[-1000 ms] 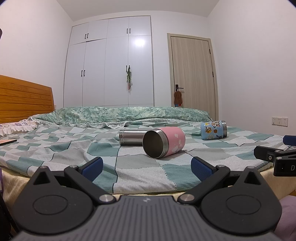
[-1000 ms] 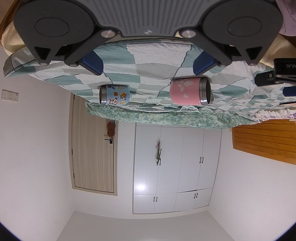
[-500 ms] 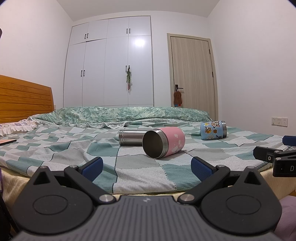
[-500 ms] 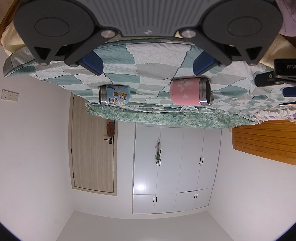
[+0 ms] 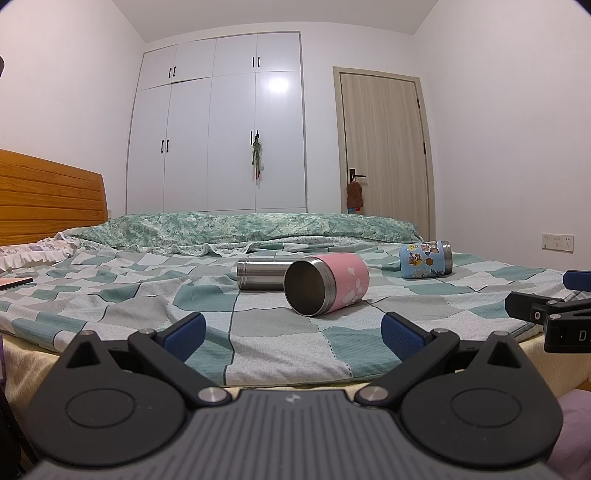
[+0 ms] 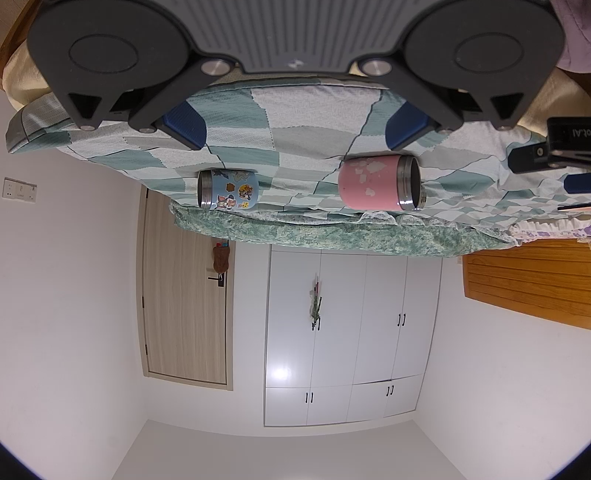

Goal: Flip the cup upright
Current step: 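Move the left gripper down onto the pink cup lying on its side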

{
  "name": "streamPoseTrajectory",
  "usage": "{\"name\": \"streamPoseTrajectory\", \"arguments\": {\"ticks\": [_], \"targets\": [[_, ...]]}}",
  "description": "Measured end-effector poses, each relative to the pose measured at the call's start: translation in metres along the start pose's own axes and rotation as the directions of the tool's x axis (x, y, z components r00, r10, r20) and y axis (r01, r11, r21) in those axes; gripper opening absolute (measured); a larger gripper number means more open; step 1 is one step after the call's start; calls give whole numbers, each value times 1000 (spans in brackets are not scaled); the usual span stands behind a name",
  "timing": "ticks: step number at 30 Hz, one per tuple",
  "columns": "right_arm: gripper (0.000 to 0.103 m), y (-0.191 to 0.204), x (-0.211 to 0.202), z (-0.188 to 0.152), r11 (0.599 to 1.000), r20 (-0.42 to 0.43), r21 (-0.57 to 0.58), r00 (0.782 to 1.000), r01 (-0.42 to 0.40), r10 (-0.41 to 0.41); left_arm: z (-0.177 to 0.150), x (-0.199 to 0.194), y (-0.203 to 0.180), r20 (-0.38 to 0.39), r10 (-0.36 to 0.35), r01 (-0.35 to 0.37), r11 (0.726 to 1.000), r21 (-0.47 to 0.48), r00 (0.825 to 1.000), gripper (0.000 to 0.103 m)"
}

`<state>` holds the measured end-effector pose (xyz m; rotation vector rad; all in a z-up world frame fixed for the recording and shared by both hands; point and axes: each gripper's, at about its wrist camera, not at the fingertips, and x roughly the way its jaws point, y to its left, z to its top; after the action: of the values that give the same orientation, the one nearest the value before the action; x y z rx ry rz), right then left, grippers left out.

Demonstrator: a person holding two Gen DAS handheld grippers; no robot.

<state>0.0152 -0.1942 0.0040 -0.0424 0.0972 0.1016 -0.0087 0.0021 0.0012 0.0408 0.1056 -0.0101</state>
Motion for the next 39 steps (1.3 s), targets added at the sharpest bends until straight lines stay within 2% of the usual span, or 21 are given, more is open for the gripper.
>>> {"name": "streamPoseTrajectory", "arguments": {"ticks": [8,11,15,20,25,29,32,39], "targets": [[103,0,1,0,1000,-2,0,1000,-1,1,1,1,-1,-11,-5,5,1000,8,1000,103],[103,-3,3,3,1000,-19,0,1000,-15,15,9,6,-5,-45,-44,46,998,40,998,103],[103,-5,7,11,999,-34,8,999,-40,40,26,19,-16,-56,-86,92,987,130,995,103],[103,-9,26,21,999,-67,-14,997,-41,40,55,50,-29,-64,-106,119,958,262,992,103],[103,-17,55,35,998,-113,-13,992,-57,55,83,102,-36,-147,-114,160,919,360,983,103],[103,-21,83,45,998,-146,-17,987,-65,62,95,142,-41,-229,-102,194,883,427,968,103],[103,-22,105,49,998,-173,-32,983,-61,54,101,172,-46,-288,-99,235,839,491,953,103],[103,-29,162,60,998,-258,-17,964,-68,61,105,229,-62,-364,-53,285,729,623,930,103]]}}
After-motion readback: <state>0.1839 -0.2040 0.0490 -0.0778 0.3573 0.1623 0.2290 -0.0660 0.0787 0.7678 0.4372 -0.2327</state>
